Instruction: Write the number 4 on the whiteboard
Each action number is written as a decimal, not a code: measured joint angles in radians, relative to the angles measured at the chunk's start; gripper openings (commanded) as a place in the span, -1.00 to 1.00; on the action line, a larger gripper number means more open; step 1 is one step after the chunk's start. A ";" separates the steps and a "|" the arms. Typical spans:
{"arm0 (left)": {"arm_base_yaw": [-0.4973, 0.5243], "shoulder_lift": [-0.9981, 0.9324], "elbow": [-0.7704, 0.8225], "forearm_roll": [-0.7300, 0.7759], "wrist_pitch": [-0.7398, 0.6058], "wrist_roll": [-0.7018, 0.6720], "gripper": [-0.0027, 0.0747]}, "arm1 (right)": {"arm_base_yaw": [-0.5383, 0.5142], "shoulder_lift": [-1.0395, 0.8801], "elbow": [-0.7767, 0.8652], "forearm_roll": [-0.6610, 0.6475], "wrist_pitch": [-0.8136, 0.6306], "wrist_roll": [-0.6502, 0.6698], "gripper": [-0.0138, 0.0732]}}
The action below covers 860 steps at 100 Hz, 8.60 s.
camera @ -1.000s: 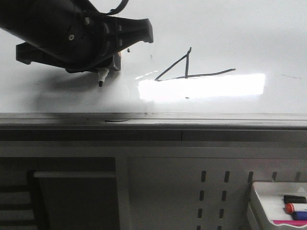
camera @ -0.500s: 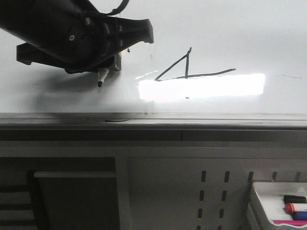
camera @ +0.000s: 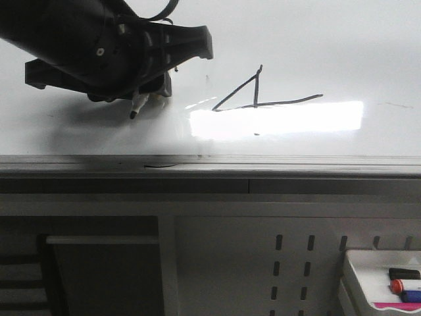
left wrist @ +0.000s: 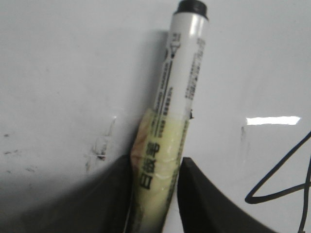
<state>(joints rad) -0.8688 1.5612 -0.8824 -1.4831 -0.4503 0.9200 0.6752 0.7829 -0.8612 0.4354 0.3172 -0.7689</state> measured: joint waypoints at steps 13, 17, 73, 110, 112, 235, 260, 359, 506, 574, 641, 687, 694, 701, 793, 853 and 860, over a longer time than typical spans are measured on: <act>-0.002 0.002 -0.004 0.005 0.006 0.000 -0.03 | 0.000 0.000 0.000 0.006 0.000 0.001 -0.83; -0.002 0.004 -0.004 0.007 0.006 0.000 -0.03 | 0.000 0.000 0.000 0.006 0.000 0.001 -0.83; -0.008 0.004 -0.006 0.018 0.014 0.000 0.37 | 0.000 0.000 0.000 0.008 0.000 0.001 -0.83; -0.008 0.002 -0.006 0.021 0.013 0.000 0.38 | 0.000 0.000 0.000 0.008 0.000 0.001 -0.83; -0.008 0.001 -0.006 0.020 0.013 0.000 0.38 | 0.000 0.000 0.000 0.008 0.000 0.001 -0.83; -0.455 -0.463 0.008 -0.241 -0.433 0.574 -0.60 | 0.000 -0.133 0.046 0.008 0.003 0.001 -0.83; -0.598 -0.648 0.113 -0.290 -0.585 0.638 -0.98 | 0.000 -0.301 0.224 0.008 -0.005 0.001 -0.83; -0.688 -0.849 0.229 -0.306 -0.560 0.644 -0.98 | 0.000 -0.541 0.362 0.011 -0.085 0.001 -0.83; 0.340 -1.059 0.370 -0.356 0.322 0.825 -0.98 | 0.000 -0.541 0.362 0.013 -0.085 0.001 -0.83; 0.469 -1.106 0.484 1.083 0.379 -0.530 -0.98 | 0.000 -0.541 0.362 0.013 -0.085 0.001 -0.83; 0.700 -1.548 0.888 1.543 0.608 -0.956 -0.98 | 0.000 -0.541 0.362 0.013 -0.085 0.001 -0.83; 0.700 -1.567 0.886 1.429 0.796 -0.959 -0.98 | 0.000 -0.541 0.362 0.013 -0.085 0.001 -0.83; 0.700 -1.567 0.886 1.423 0.796 -0.959 -0.98 | 0.000 -0.541 0.362 0.013 -0.085 0.001 -0.83; 0.700 -1.567 0.886 1.422 0.797 -0.959 -0.98 | 0.000 -0.541 0.362 0.013 -0.085 0.001 -0.83; 0.700 -1.567 0.886 1.418 0.797 -0.959 -0.98 | -0.336 -0.541 0.732 -0.384 -0.288 0.554 -0.83; 0.700 -1.567 0.886 1.414 0.798 -0.959 -0.98 | -0.594 -0.791 0.876 -0.549 0.011 0.744 -0.83; 0.700 -1.567 0.886 1.414 0.798 -0.959 -0.98 | -0.594 -0.791 0.876 -0.549 0.013 0.746 -0.83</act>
<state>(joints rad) -0.1688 -0.0060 0.0041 -0.0695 0.3482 -0.0394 0.0817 -0.0082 0.0153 -0.1137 0.3298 -0.0232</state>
